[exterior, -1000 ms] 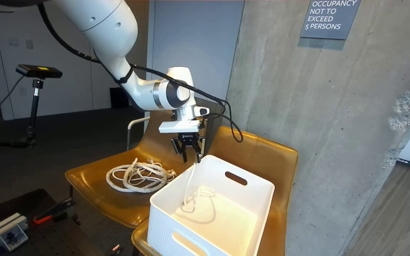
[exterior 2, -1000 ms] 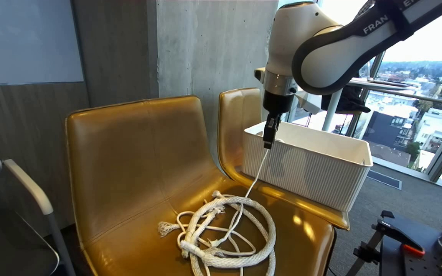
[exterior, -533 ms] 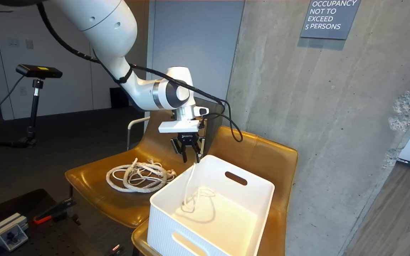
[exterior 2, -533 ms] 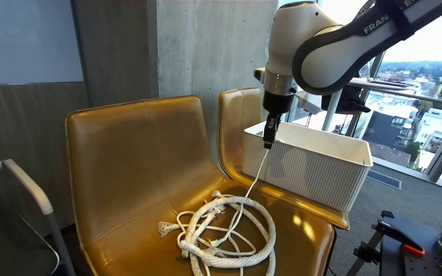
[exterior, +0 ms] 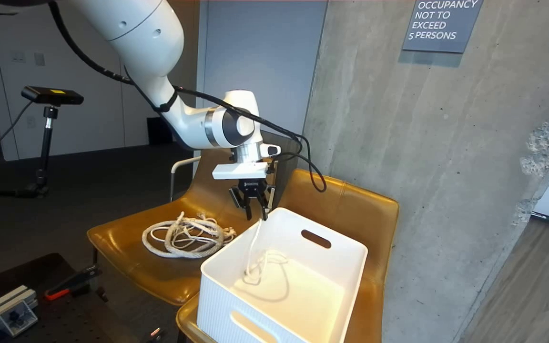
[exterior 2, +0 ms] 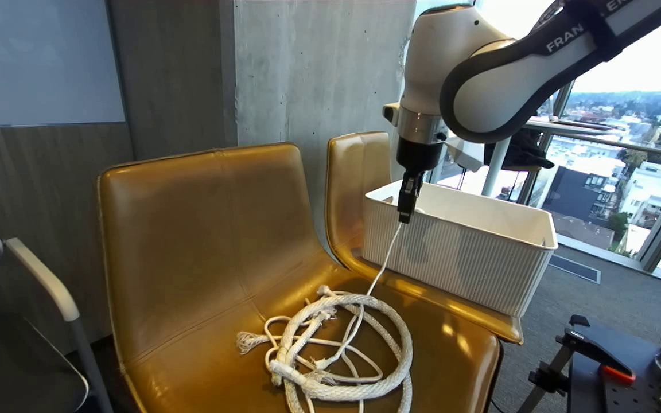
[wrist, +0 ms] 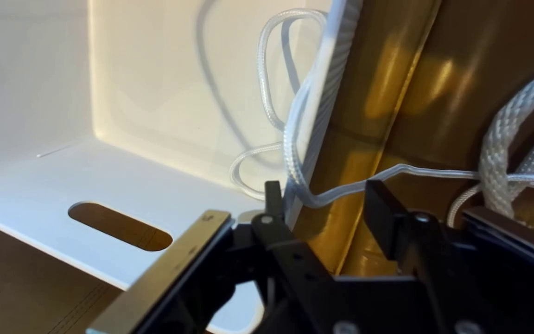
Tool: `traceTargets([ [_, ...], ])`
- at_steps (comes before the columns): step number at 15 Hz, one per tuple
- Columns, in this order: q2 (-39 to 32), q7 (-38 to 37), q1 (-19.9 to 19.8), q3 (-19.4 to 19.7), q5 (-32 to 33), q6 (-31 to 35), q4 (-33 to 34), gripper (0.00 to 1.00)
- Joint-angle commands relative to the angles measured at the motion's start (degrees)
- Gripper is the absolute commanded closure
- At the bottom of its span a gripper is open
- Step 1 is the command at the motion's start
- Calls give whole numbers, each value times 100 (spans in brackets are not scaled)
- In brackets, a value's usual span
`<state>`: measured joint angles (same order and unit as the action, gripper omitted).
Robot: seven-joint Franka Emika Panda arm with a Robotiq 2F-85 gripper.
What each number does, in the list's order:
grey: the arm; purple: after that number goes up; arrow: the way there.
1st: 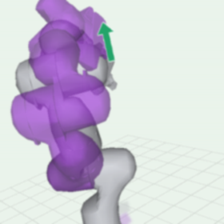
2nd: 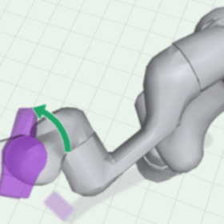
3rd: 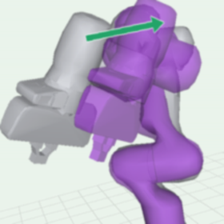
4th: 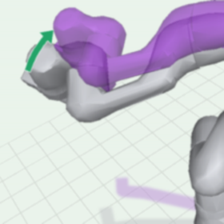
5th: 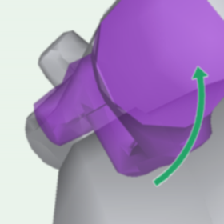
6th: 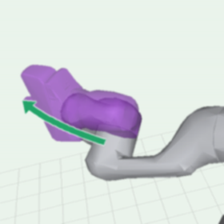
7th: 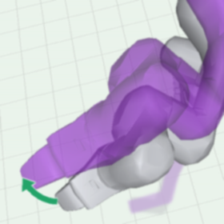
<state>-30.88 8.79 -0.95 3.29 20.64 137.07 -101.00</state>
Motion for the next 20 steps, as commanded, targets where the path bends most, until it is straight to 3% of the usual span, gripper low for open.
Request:
traceTargets([
  [1,221,85,23,39,35,18,-212,81],
  [3,243,73,25,60,49,19,-216,96],
  [4,249,65,28,70,54,20,-219,99],
  [13,414,16,67,108,98,-22,-326,99],
  [20,1373,-270,467,-158,0,-442,-575,99],
])
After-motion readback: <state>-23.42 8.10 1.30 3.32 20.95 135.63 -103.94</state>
